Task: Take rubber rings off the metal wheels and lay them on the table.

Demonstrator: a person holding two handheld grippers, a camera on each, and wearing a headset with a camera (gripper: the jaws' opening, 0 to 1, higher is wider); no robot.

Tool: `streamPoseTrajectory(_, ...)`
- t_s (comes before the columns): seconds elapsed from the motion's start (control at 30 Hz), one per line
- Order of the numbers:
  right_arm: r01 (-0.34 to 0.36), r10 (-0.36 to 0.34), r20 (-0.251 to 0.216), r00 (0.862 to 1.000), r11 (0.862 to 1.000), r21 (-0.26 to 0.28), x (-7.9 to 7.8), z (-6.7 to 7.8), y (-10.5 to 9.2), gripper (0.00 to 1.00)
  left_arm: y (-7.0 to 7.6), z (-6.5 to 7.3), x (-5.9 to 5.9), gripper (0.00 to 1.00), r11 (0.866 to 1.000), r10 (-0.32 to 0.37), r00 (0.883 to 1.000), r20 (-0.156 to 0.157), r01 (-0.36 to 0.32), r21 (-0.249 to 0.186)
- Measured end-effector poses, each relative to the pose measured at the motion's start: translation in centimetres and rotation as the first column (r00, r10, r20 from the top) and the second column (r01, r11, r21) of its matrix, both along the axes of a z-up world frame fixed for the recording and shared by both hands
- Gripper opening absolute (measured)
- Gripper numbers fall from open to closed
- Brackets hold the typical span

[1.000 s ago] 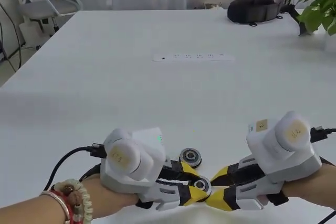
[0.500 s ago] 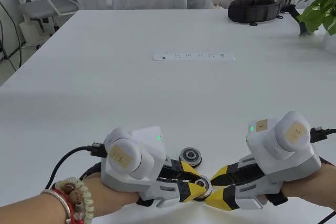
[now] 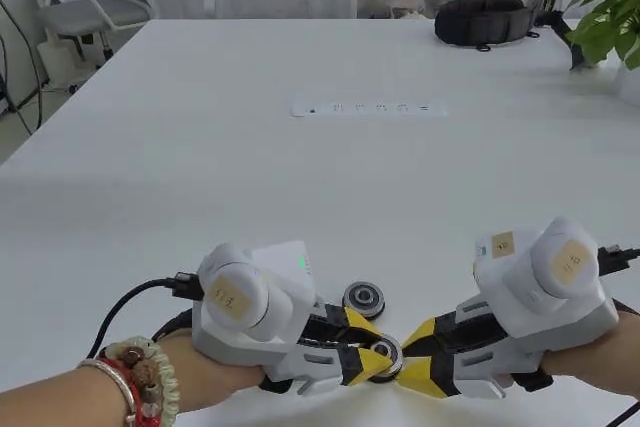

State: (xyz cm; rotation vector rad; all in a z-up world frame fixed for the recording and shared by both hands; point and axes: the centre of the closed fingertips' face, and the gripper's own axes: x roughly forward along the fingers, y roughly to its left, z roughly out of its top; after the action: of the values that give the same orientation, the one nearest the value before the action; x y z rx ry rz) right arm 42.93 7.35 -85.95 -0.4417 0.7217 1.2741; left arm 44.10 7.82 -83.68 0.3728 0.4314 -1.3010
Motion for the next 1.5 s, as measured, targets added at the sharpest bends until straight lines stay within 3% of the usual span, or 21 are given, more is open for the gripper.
streamPoseTrajectory(0.03,0.001,-0.001,0.015,1.0,1.0,-0.013,0.2,-0.1,-0.2,0.04,0.0,0.0,0.0,0.08,1.0,0.001,1.0,-0.002,-0.001,-0.002)
streamPoseTrajectory(0.23,0.039,-0.039,-0.041,0.998,0.999,-0.001,0.0,-0.1,0.0,0.04,0.1,0.0,0.0,0.08,1.0,0.001,1.0,0.0,-0.001,-0.002)
streamPoseTrajectory(0.27,0.053,-0.053,-0.048,0.997,0.999,0.006,0.2,0.0,0.0,0.05,0.1,0.0,0.0,0.08,1.0,0.0,1.0,0.0,0.0,-0.003)
streamPoseTrajectory(0.33,0.108,-0.102,-0.105,0.989,0.993,0.049,0.2,0.2,0.3,0.18,0.1,0.1,0.0,0.08,1.0,-0.001,1.0,-0.001,0.001,-0.005)
streamPoseTrajectory(0.4,0.107,-0.102,-0.086,0.991,0.993,0.054,0.5,0.1,0.3,0.27,0.1,0.1,0.1,0.08,1.0,-0.002,1.0,0.001,0.002,-0.005)
streamPoseTrajectory(0.47,0.089,-0.087,-0.053,0.995,0.995,0.037,0.6,-0.1,0.3,0.24,0.1,0.1,0.0,0.08,1.0,-0.002,1.0,0.001,0.002,-0.005)
streamPoseTrajectory(0.6,0.068,-0.065,-0.045,0.997,0.996,0.053,0.3,-0.1,1.1,0.23,0.1,0.1,0.1,0.08,1.0,-0.002,1.0,0.002,0.002,-0.007)
streamPoseTrajectory(0.67,0.021,-0.021,0.015,1.0,0.999,0.028,0.5,-0.1,1.1,0.22,0.1,0.1,0.1,0.08,1.0,-0.003,1.0,0.002,0.003,-0.007)
streamPoseTrajectory(0.87,0.041,-0.041,-0.006,0.999,0.997,0.059,0.5,0.3,1.0,0.2,0.1,0.1,0.1,0.08,1.0,-0.001,1.0,0.001,0.001,-0.014)
streamPoseTrajectory(1.1,0.011,-0.012,0.018,1.0,0.999,0.042,0.5,0.3,0.8,0.15,0.1,0.1,0.1,0.08,1.0,0.001,1.0,0.0,-0.001,-0.019)
streamPoseTrajectory(1.2,0.018,-0.018,0.01,1.0,1.0,0.024,0.5,0.1,0.3,0.04,0.2,0.1,0.1,0.08,1.0,0.007,1.0,-0.003,-0.007,-0.021)
streamPoseTrajectory(1.5,0.01,-0.01,0.032,0.999,1.0,0.002,0.6,0.0,0.4,0.02,0.2,0.1,0.0,0.08,1.0,0.012,1.0,-0.003,-0.012,-0.021)
